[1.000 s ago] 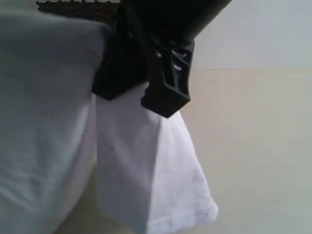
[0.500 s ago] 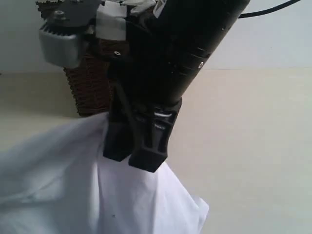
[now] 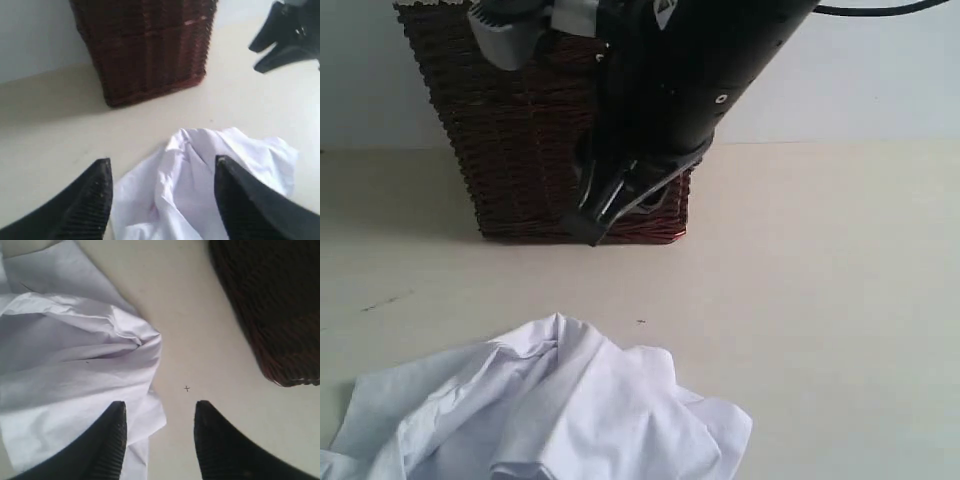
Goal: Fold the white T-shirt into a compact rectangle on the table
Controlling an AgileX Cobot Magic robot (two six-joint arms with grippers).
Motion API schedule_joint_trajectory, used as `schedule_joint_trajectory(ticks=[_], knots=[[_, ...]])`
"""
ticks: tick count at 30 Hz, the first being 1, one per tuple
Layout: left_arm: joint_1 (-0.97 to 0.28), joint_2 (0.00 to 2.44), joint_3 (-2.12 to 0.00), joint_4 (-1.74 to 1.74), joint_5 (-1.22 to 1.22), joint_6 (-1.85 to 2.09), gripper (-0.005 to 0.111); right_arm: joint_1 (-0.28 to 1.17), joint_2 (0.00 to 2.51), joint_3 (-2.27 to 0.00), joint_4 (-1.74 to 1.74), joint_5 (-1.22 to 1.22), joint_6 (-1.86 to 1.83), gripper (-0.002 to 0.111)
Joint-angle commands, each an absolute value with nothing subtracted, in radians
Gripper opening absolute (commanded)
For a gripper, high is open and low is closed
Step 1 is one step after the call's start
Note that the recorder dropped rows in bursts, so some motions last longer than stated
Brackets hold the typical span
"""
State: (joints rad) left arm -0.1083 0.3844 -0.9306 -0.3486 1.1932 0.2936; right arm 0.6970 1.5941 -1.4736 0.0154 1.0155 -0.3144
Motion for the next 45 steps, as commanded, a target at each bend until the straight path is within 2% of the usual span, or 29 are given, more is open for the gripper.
schedule_joint_trajectory(ticks=[1, 5, 10, 14, 23, 31, 33, 37, 39, 43, 45], knots=[[-0.163, 0.475, -0.801, -0.423, 1.158, 0.33, 0.059, 0.697, 1.639, -1.473, 0.216, 1.147, -0.398, 0.044], [-0.255, 0.586, -0.728, -0.331, 1.158, 0.297, 0.059, 0.7, 1.695, -1.473, 0.411, 1.221, -0.544, 0.052], [-0.447, 0.718, -0.653, -0.254, 1.132, 0.357, 0.059, 0.734, 1.767, -1.471, 0.32, 1.221, -0.549, 0.057], [-0.537, 0.777, -0.609, -0.187, 1.057, 0.354, 0.059, 0.809, 1.823, -1.469, 0.292, 1.221, -0.549, 0.057], [-0.558, 0.792, -0.609, -0.164, 0.936, 0.279, 0.059, 0.996, 1.866, -1.469, 0.067, 1.164, -0.471, 0.057], [-0.558, 0.792, -0.609, -0.169, 0.888, 0.276, 0.059, 1.023, 1.998, -1.469, -0.113, 1.06, -0.355, 0.057], [-0.558, 0.792, -0.609, -0.169, 0.882, 0.276, 0.059, 1.023, 2.02, -1.469, -0.208, 1.051, -0.293, 0.052], [-0.558, 0.79, -0.609, -0.17, 0.882, 0.272, 0.059, 1.023, 2.017, -1.469, -0.328, 1.044, -0.232, 0.037], [-0.558, 0.79, -0.609, -0.17, 0.882, 0.272, 0.059, 1.023, 2.001, -1.469, -0.359, 1.051, -0.232, 0.028], [-0.558, 0.79, -0.609, -0.166, 0.882, 0.272, 0.059, 1.021, 1.946, -1.469, -0.459, 1.067, -0.219, 0.0], [-0.558, 0.79, -0.609, -0.159, 0.882, 0.272, 0.059, 1.011, 1.913, -1.469, -0.544, 1.072, -0.168, 0.0]])
